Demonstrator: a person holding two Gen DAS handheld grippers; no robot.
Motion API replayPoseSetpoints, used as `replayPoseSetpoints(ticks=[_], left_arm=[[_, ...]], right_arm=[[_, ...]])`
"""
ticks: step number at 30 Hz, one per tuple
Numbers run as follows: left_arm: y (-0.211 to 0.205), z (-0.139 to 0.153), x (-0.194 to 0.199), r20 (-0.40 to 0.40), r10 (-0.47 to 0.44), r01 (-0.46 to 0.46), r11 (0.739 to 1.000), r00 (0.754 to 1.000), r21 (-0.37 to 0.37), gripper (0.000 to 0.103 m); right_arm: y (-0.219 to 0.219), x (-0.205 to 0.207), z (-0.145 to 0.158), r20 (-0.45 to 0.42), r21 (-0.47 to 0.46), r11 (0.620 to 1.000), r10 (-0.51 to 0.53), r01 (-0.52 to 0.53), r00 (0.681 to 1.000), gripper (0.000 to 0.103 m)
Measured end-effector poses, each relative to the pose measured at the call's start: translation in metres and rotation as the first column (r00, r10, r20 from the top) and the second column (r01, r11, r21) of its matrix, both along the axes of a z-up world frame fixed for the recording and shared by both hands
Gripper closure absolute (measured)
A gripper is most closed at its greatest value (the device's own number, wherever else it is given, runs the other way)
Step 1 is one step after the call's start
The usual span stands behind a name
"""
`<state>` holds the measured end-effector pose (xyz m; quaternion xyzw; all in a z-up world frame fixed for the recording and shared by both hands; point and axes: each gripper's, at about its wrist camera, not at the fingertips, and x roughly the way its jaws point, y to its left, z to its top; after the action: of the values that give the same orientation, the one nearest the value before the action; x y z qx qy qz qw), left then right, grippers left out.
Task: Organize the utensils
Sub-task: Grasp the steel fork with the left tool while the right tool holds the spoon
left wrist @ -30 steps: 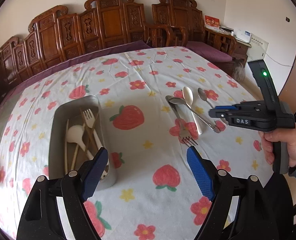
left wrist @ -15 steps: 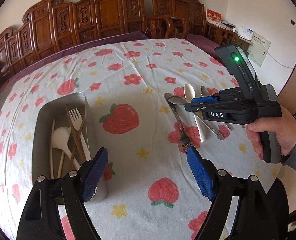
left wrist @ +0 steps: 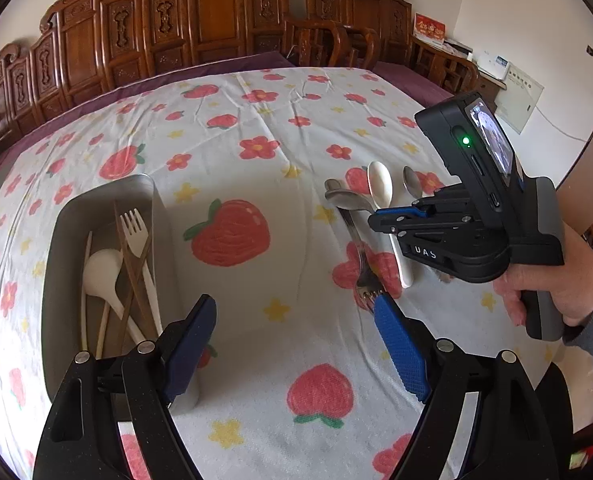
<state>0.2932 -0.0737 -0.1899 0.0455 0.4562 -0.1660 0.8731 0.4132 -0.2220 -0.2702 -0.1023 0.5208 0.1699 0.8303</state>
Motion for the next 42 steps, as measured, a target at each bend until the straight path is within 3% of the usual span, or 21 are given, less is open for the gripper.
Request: replayPoseSetpoints(ticks=[9,15,27,39,42], left_arm=[[-0.019,-0.006,0.018,-0.019,-0.009,0.009,1.000,1.000,0.006,0.025],[-0.044,-0.020,0.034,-0.057,-0.027,0.027,1.000,0.998,-0.003,0.025],[-0.080,-0.049,0.062,-0.129,-0.055,0.062,0.997,0.990,0.054,0.055],[-0.089,-0.062,0.079,-0.148,-0.025,0.042,0.993,0.989,0.114,0.065],[-0.090,-0.062,0.080,-0.142,-0.024,0.042,0.991,0.990,0.126,0.073]], right_arm=[[-0.046,-0.030,0.040,0.037,0.153,0.983,-0.111,0.104,0.993,0.096],[-0.085,-0.062,0.055,0.048,0.171,0.975,-0.152,0.142,0.987,0.096],[-0.118,-0.085,0.042,0.031,0.192,0.961,-0.208,0.198,0.978,0.096],[-0.116,-0.089,0.040,0.030,0.208,0.959,-0.204,0.193,0.979,0.096],[-0.117,-0.091,0.039,0.027,0.209,0.957,-0.211,0.201,0.977,0.096]])
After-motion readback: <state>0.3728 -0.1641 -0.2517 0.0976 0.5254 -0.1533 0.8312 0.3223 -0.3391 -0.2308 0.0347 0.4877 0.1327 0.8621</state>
